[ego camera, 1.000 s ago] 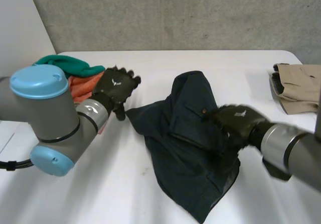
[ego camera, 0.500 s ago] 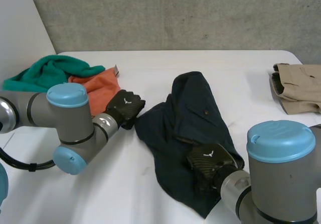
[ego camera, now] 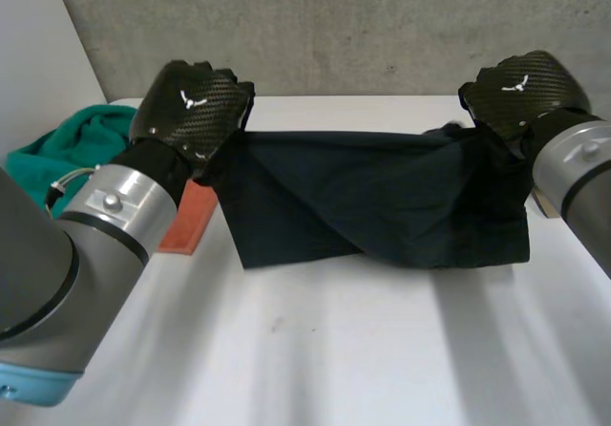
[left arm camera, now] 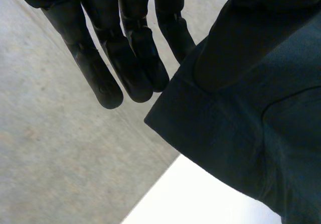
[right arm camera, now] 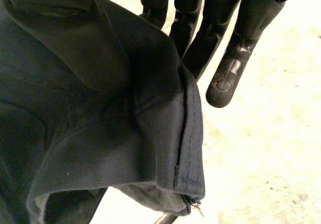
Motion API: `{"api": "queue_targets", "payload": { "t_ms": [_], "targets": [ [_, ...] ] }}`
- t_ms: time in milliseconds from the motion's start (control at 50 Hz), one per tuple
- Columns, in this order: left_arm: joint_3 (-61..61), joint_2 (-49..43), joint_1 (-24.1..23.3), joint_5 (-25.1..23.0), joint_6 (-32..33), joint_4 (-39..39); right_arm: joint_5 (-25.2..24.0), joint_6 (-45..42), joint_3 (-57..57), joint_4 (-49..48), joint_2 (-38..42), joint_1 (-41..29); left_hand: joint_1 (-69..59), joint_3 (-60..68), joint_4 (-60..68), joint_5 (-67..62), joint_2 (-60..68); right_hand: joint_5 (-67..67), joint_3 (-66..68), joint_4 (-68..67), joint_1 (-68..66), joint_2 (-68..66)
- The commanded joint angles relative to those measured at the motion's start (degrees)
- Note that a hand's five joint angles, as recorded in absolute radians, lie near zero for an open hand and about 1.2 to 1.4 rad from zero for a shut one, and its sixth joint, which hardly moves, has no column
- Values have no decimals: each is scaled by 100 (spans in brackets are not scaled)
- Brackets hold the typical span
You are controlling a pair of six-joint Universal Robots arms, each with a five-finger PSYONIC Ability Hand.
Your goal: Fold the laundry.
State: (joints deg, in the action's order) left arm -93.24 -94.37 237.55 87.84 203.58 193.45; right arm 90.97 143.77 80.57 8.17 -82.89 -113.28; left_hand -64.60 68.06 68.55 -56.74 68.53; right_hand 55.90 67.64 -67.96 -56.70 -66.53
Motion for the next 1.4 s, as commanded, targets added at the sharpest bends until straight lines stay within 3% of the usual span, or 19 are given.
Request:
{"api": "queue_targets", "payload": {
  "t_ms": [20,120,200,220,240,300,320,340,500,600,740,1020,1160,1300,1400],
  "targets": [
    [121,-1071,-208,5,-99,9,-308,-7,-506,62,1229,86,-1540,1194,1145,-1326,1147,1410,1236,-1204,-2330,-1347],
    [824,-2267,-288,136,-73,97,-335,-86,-849,18,2100,95,-1540,1194,1145,-1326,1147,1410,1236,-1204,-2330,-1347],
    [1667,-3200,-297,566,-38,105,-335,-174,-1104,-78,2663,148,-1540,1194,1145,-1326,1147,1410,1236,-1204,-2330,-1347],
    [1825,-3332,-314,645,-38,105,-335,-174,-1148,-131,2760,148,-1093,746,698,-878,699,1410,1236,-1204,-2330,-1347],
    [2088,-3525,-323,768,-46,114,-335,-148,-1227,-297,2891,157,544,-890,-939,758,-937,1116,943,-910,-2036,-1053],
    [2293,-3606,-323,813,-55,114,-274,-78,-1210,-631,2902,183,3663,-4009,-4058,3877,-4056,-5590,-5764,5796,4670,5653],
    [2293,-3579,-332,813,-64,123,-264,-60,-1184,-676,2875,201,4538,-4884,-4933,4752,-4932,-5590,-5764,5796,4670,5653],
    [2275,-3579,-350,813,-64,114,-264,-42,-1149,-703,2832,227,4630,-4976,-5025,4844,-5024,-5590,-5764,5796,4670,5653],
    [1055,-2271,-411,804,-73,132,-343,458,-297,-563,1462,552,4429,-4776,-4824,4644,-4823,-5590,-5764,5796,4670,5653],
    [281,-1822,-420,787,-64,114,-484,511,64,60,880,693,4009,-4355,-4404,4223,-4402,-5590,-5764,5796,4670,5653],
    [-19,-1979,-464,796,-38,123,-765,503,170,897,924,939,3958,-4305,-4353,4173,-4352,-4994,-5167,5199,4074,5057],
    [992,-3306,-367,787,-47,70,-818,327,11,502,2207,1018,2765,-3111,-3160,2979,-3159,-4759,-4932,4964,3839,4821],
    [1106,-3500,-376,778,-47,79,-836,301,47,326,2277,1018,1303,-1649,-1698,1517,-1696,-2960,-3134,3166,2041,3023],
    [1238,-3685,-420,787,-38,70,-827,292,-6,-25,2427,1009,-377,30,-18,-163,-17,1401,1227,-1195,-2320,-1338],
    [1247,-3615,-420,787,-55,79,-844,292,3,-70,2427,1009,-1540,1194,1145,-1326,1147,1410,1236,-1204,-2330,-1347]
  ]
}}
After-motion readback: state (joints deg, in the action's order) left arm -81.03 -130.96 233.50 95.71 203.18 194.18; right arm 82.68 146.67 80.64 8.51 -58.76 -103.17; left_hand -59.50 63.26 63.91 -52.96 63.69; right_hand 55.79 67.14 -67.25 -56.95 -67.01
